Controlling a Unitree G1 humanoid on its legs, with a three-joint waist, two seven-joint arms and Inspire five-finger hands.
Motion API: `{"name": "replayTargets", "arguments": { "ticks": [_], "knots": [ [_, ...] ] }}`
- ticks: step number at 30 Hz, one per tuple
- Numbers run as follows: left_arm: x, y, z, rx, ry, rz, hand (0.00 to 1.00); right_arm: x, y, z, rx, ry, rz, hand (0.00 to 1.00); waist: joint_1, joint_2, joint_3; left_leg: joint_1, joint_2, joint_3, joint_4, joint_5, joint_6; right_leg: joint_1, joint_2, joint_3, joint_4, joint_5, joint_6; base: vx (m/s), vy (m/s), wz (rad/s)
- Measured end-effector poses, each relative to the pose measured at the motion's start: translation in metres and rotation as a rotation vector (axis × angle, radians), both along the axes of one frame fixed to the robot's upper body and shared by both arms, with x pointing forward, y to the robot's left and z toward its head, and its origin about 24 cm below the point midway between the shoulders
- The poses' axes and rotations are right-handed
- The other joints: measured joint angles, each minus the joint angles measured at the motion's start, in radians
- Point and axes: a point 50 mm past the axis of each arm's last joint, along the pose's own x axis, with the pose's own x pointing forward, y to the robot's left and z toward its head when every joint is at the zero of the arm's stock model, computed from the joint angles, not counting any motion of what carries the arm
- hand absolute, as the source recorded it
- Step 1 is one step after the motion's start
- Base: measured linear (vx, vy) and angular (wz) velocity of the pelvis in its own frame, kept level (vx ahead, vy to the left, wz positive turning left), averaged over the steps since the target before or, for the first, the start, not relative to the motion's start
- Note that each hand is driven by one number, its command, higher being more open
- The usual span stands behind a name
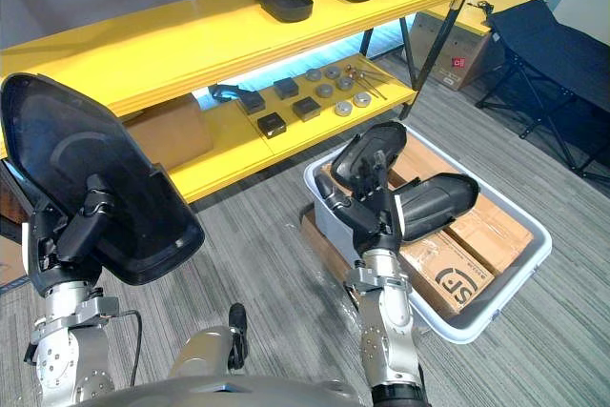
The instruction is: Walk over and take three plastic housings, then place them on the shelf
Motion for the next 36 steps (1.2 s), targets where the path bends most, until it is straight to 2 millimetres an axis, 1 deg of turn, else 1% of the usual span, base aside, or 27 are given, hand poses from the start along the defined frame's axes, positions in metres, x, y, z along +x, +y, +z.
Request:
{"name": "replayTargets", "arguments": {
  "ticks": [1, 2, 3, 4, 5, 6, 7, 8, 9, 10, 12, 13, 16, 18, 20, 21, 22, 23, 25, 27, 28, 29, 30, 32, 34, 35, 36],
  "knots": [
    [0.001, 0.0, 0.001, -0.001, -0.005, -0.001, 0.0, 0.0, 0.0, 0.0, -0.022, 0.004, -0.007, 1.0, -0.001, -0.003, 0.001, -0.003, -0.012, -0.002, 0.012, -0.014, 0.002, 0.008, -0.009, -0.002, 0.005, -0.002, -0.002, 0.16, 0.182, 0.33],
    [0.006, -0.001, 0.004, -0.002, -0.023, -0.007, 0.0, 0.0, -0.001, 0.0, -0.06, 0.011, -0.026, 1.0, -0.004, -0.003, 0.007, -0.003, -0.032, -0.009, 0.022, -0.029, 0.013, -0.007, -0.038, 0.001, 0.084, 0.015, -0.023, 0.15, 0.177, 0.45],
    [0.01, -0.002, 0.007, 0.001, -0.04, -0.015, 0.0, 0.0, -0.004, -0.002, -0.076, 0.022, -0.048, 1.0, -0.006, 0.0, 0.007, 0.0, -0.048, -0.023, 0.017, -0.031, 0.018, -0.053, -0.067, 0.026, 0.192, 0.044, -0.069, 0.18, 0.241, 0.59],
    [0.014, -0.002, 0.012, 0.016, -0.063, -0.023, 0.0, -0.001, -0.006, -0.005, -0.091, 0.041, -0.07, 1.0, -0.005, -0.004, 0.01, 0.019, -0.065, -0.036, -0.006, -0.031, 0.025, -0.119, -0.103, 0.066, 0.335, 0.117, -0.126, 0.12, 0.176, 0.48],
    [0.015, -0.001, 0.014, 0.037, -0.067, -0.023, 0.0, -0.001, -0.006, -0.005, -0.099, 0.046, -0.076, 1.0, -0.004, -0.009, 0.012, 0.035, -0.067, -0.04, -0.022, -0.03, 0.027, -0.145, -0.119, 0.087, 0.393, 0.164, -0.143, 0.18, 0.183, 0.38],
    [0.015, 0.002, 0.016, 0.072, -0.064, -0.015, 0.0, -0.001, -0.006, -0.005, -0.103, 0.04, -0.079, 1.0, -0.005, -0.013, 0.014, 0.073, -0.09, -0.055, -0.057, -0.033, 0.034, -0.191, -0.135, 0.136, 0.478, 0.294, -0.173, 0.23, 0.167, 0.32],
    [0.014, 0.005, 0.018, 0.109, -0.055, -0.015, 0.0, -0.001, -0.007, -0.003, -0.104, 0.023, -0.089, 1.0, -0.019, -0.011, 0.013, 0.112, -0.098, -0.09, -0.098, -0.037, 0.044, -0.235, -0.126, 0.207, 0.547, 0.435, -0.163, 0.26, 0.147, 0.4],
    [0.015, 0.005, 0.019, 0.125, -0.057, -0.019, 0.0, -0.001, -0.007, -0.002, -0.103, 0.009, -0.093, 1.0, -0.029, -0.01, 0.013, 0.121, -0.101, -0.106, -0.11, -0.036, 0.053, -0.262, -0.107, 0.242, 0.589, 0.388, -0.146, 0.27, 0.126, 0.6],
    [0.019, 0.006, 0.023, 0.138, -0.069, -0.023, 0.0, -0.002, -0.009, 0.003, -0.104, -0.02, -0.106, 1.0, -0.038, -0.006, 0.014, 0.128, -0.104, -0.138, -0.126, -0.032, 0.075, -0.331, -0.051, 0.287, 0.638, 0.252, -0.129, 0.3, 0.086, 0.72],
    [0.021, 0.006, 0.025, 0.138, -0.08, -0.028, 0.0, -0.002, -0.012, 0.006, -0.106, -0.036, -0.12, 1.0, -0.048, -0.004, 0.015, 0.14, -0.104, -0.166, -0.144, -0.031, 0.081, -0.386, 0.001, 0.292, 0.614, 0.167, -0.127, 0.28, 0.086, 0.72],
    [0.022, 0.004, 0.024, 0.134, -0.076, -0.035, 0.0, -0.002, -0.017, 0.01, -0.109, -0.052, -0.134, 1.0, -0.054, 0.008, 0.023, 0.174, -0.104, -0.19, -0.171, -0.035, 0.086, -0.442, 0.061, 0.273, 0.455, 0.108, -0.135, 0.25, 0.05, 0.43],
    [0.023, 0.002, 0.023, 0.128, -0.068, -0.044, 0.0, -0.002, -0.019, 0.012, -0.107, -0.065, -0.141, 1.0, -0.056, 0.016, 0.027, 0.191, -0.104, -0.198, -0.174, -0.048, 0.084, -0.473, 0.098, 0.282, 0.3, 0.115, -0.126, 0.22, 0.018, 0.27],
    [0.025, -0.006, 0.019, 0.112, -0.054, -0.082, 0.0, -0.007, -0.021, 0.014, -0.112, -0.076, -0.131, 1.0, -0.067, 0.025, 0.03, 0.219, -0.106, -0.248, -0.13, -0.096, 0.065, -0.521, 0.157, 0.381, 0.052, 0.179, -0.089, 0.23, -0.044, 0.5],
    [0.024, -0.013, 0.015, 0.102, -0.038, -0.113, 0.0, -0.013, -0.016, 0.019, -0.114, -0.098, -0.112, 1.0, -0.067, 0.016, 0.025, 0.243, -0.117, -0.283, -0.097, -0.131, 0.051, -0.51, 0.153, 0.397, -0.001, 0.226, -0.091, 0.29, -0.137, 0.63],
    [0.02, -0.015, 0.013, 0.101, -0.024, -0.122, 0.0, -0.013, -0.006, 0.031, -0.116, -0.157, -0.072, 1.0, -0.059, -0.013, 0.006, 0.262, -0.137, -0.303, -0.082, -0.178, 0.032, -0.481, 0.136, 0.388, -0.052, 0.265, -0.109, 0.32, -0.212, 0.45],
    [0.018, -0.015, 0.011, 0.097, -0.017, -0.123, 0.0, -0.011, -0.002, 0.04, -0.138, -0.198, -0.05, 1.0, -0.049, -0.029, -0.015, 0.263, -0.143, -0.307, -0.061, -0.218, 0.028, -0.451, 0.136, 0.38, -0.096, 0.324, -0.106, 0.28, -0.205, 0.27],
    [0.018, -0.015, 0.01, 0.091, -0.014, -0.12, 0.0, -0.01, -0.001, 0.044, -0.162, -0.217, -0.042, 1.0, -0.049, -0.025, -0.018, 0.262, -0.13, -0.301, -0.042, -0.243, 0.026, -0.436, 0.138, 0.364, -0.109, 0.359, -0.101, 0.39, -0.307, 0.29],
    [0.014, -0.016, 0.007, 0.073, -0.003, -0.119, 0.0, -0.008, -0.002, 0.049, -0.189, -0.24, -0.022, 1.0, -0.043, 0.003, -0.034, 0.263, -0.083, -0.278, -0.004, -0.293, 0.005, -0.417, 0.168, 0.335, -0.113, 0.374, -0.117, 0.32, -0.23, 0.13],
    [0.01, -0.016, 0.003, 0.033, 0.0, -0.133, 0.0, -0.007, -0.007, 0.051, -0.213, -0.245, -0.024, 1.0, -0.03, 0.038, -0.056, 0.267, -0.028, -0.275, 0.022, -0.318, -0.02, -0.403, 0.218, 0.324, -0.117, 0.358, -0.136, 0.38, -0.202, -0.02],
    [0.01, -0.018, 0.002, -0.007, -0.012, -0.151, 0.0, -0.007, -0.013, 0.048, -0.219, -0.23, -0.045, 1.0, -0.036, 0.045, -0.057, 0.267, -0.001, -0.262, 0.078, -0.324, -0.035, -0.368, 0.247, 0.314, -0.134, 0.339, -0.151, 0.34, -0.157, 0.03],
    [0.011, -0.021, 0.0, -0.015, -0.007, -0.159, 0.0, -0.007, -0.017, 0.044, -0.225, -0.21, -0.059, 1.0, -0.037, 0.046, -0.055, 0.239, 0.014, -0.239, 0.186, -0.326, -0.041, -0.329, 0.262, 0.312, -0.157, 0.331, -0.156, 0.3, -0.122, -0.05],
    [0.012, -0.024, -0.003, -0.025, 0.001, -0.172, 0.0, -0.009, -0.021, 0.041, -0.231, -0.195, -0.071, 1.0, -0.042, 0.054, -0.05, 0.195, 0.033, -0.215, 0.335, -0.306, -0.068, -0.281, 0.27, 0.308, -0.18, 0.32, -0.159, 0.33, -0.093, -0.02],
    [0.012, -0.026, -0.005, -0.03, 0.008, -0.182, 0.0, -0.01, -0.024, 0.04, -0.235, -0.191, -0.079, 1.0, -0.05, 0.062, -0.044, 0.152, 0.052, -0.189, 0.447, -0.266, -0.077, -0.242, 0.273, 0.303, -0.199, 0.314, -0.162, 0.21, -0.043, 0.03],
    [0.014, -0.028, -0.009, -0.031, 0.021, -0.209, 0.0, -0.014, -0.028, 0.038, -0.235, -0.18, -0.1, 1.0, -0.058, 0.07, -0.037, 0.105, 0.093, -0.136, 0.568, -0.268, -0.069, -0.188, 0.271, 0.293, -0.23, 0.311, -0.165, 0.16, 0.014, 0.05],
    [0.019, -0.03, -0.014, -0.031, 0.031, -0.24, 0.0, -0.019, -0.038, 0.037, -0.24, -0.174, -0.149, 1.0, -0.062, 0.067, -0.031, 0.074, 0.134, -0.081, 0.467, -0.318, -0.065, -0.152, 0.237, 0.292, -0.248, 0.299, -0.15, 0.21, 0.083, 0.05],
    [0.02, -0.031, -0.015, -0.031, 0.034, -0.244, 0.0, -0.02, -0.04, 0.037, -0.242, -0.175, -0.161, 1.0, -0.065, 0.065, -0.03, 0.075, 0.132, -0.073, 0.406, -0.318, -0.064, -0.146, 0.221, 0.29, -0.249, 0.293, -0.143, 0.19, 0.179, 0.13],
    [0.021, -0.031, -0.016, -0.031, 0.035, -0.251, 0.0, -0.022, -0.045, 0.038, -0.248, -0.176, -0.182, 1.0, -0.072, 0.064, -0.029, 0.084, 0.12, -0.068, 0.257, -0.305, -0.069, -0.135, 0.188, 0.286, -0.249, 0.279, -0.126, 0.12, 0.166, 0.23]
  ]
}}
